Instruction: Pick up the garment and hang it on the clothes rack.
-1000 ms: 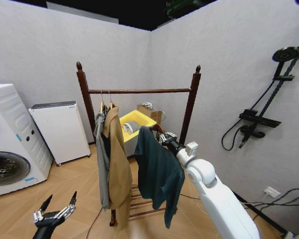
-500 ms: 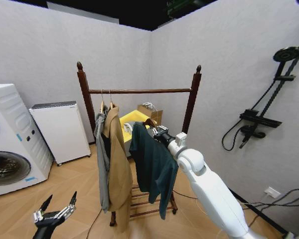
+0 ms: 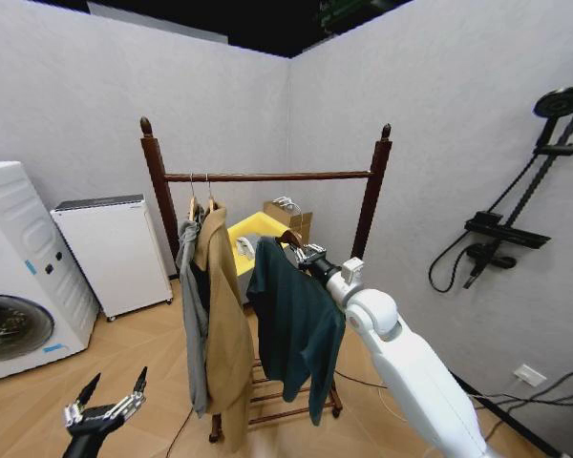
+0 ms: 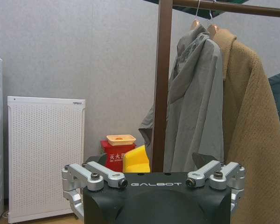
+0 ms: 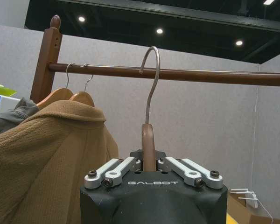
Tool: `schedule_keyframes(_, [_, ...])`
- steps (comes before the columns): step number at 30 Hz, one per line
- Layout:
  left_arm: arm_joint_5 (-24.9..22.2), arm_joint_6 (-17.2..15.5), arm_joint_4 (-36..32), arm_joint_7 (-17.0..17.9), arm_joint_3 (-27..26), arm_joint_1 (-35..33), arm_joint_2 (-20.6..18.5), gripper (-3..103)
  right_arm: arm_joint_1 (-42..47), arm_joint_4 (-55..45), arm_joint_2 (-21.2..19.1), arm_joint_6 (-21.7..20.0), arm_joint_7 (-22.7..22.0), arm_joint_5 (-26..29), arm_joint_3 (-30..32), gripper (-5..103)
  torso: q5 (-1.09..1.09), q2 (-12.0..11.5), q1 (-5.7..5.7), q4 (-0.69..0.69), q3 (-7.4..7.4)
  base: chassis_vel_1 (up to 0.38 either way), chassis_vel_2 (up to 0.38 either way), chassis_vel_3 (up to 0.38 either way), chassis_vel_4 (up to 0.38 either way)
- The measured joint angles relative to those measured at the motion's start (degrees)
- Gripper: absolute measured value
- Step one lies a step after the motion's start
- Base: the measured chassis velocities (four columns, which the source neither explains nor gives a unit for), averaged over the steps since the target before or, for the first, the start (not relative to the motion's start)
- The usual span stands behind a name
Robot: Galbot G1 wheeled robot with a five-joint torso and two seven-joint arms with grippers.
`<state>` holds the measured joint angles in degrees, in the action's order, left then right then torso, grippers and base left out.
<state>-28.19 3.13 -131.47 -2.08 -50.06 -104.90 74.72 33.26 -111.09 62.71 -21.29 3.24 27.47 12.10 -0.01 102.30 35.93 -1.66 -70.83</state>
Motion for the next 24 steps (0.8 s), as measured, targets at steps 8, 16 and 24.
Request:
schedule_keyframes(8, [0.00,0.00,0.00,0.00,0.00,0.00,0.00,100,-0.39,-4.30,-0.92,-1.97,-1.15,0.81,-0.51,10,0.01,0.00,0.01,-0.01,0.00,-0.053,0.062,0.065,-0.063])
schedule_keyframes(16, [0.00,0.00,0.00,-0.01,0.00,0.00,0.00,100,-6.91,-1.99,-1.56,-3.59,-3.35,3.20,-4.35,10,0.01,0.00,0.00,0.01,0.00,-0.008,0.008,0.014,-0.003])
schedule_keyframes(24, [0.00,0.00,0.00,0.00,0.00,0.00,0.00,100,-18.83,6.08,0.42,-4.08,-4.21,4.47,-8.81,10,-0.01,0.00,0.00,0.01,0.00,0.000,0.000,0.000,0.000])
